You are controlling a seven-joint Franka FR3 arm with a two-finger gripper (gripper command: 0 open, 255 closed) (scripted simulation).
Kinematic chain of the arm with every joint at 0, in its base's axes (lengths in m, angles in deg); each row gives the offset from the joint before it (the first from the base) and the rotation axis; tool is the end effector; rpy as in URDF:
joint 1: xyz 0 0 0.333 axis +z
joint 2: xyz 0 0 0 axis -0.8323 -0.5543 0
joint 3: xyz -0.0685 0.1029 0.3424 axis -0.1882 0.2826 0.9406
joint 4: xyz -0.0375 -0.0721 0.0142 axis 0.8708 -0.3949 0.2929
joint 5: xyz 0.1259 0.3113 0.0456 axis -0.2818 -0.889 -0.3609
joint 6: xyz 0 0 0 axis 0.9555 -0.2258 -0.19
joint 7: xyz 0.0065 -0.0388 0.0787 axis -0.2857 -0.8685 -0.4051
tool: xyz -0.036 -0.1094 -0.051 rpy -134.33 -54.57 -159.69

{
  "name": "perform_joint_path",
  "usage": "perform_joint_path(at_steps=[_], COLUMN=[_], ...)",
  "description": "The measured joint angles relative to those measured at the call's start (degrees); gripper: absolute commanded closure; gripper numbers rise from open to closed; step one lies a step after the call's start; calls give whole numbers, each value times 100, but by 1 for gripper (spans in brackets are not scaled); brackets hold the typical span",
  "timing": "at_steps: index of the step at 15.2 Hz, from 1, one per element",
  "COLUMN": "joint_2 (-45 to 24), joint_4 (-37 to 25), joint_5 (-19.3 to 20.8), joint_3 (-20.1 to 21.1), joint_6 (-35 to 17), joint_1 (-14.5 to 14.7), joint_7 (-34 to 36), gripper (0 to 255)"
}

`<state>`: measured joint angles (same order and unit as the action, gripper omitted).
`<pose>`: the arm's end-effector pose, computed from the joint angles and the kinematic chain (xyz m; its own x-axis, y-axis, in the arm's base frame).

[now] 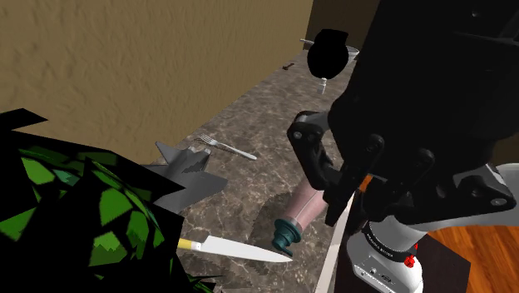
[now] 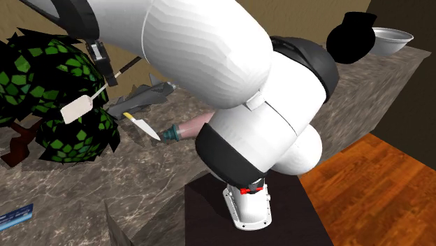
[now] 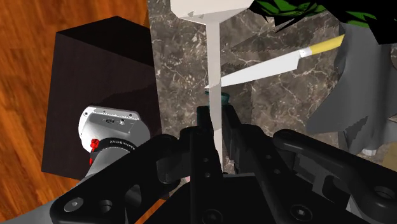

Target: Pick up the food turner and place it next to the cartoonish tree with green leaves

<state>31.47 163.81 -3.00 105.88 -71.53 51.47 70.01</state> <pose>0.0035 0.3614 0.6519 0.3797 -0.9227 0.0663 -0.9248 -0.3806 -0.0002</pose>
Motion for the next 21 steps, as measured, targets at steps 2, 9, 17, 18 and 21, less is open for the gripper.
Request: perform_joint_path(at_steps=[2,9,17,18,21], joint_2=[73,370,655,678,767], joint_4=[170,841,1524,1591,1826], joint_5=[-43,-212,-445,-472,-570], joint_3=[36,150,360,389,486], joint_6=[-109,-502,-941,-991,-1155], joint_1=[27,171,312,323,369], joint_7=[-25,-136,-227,-238,-269], gripper=[255,255,255,255,255])
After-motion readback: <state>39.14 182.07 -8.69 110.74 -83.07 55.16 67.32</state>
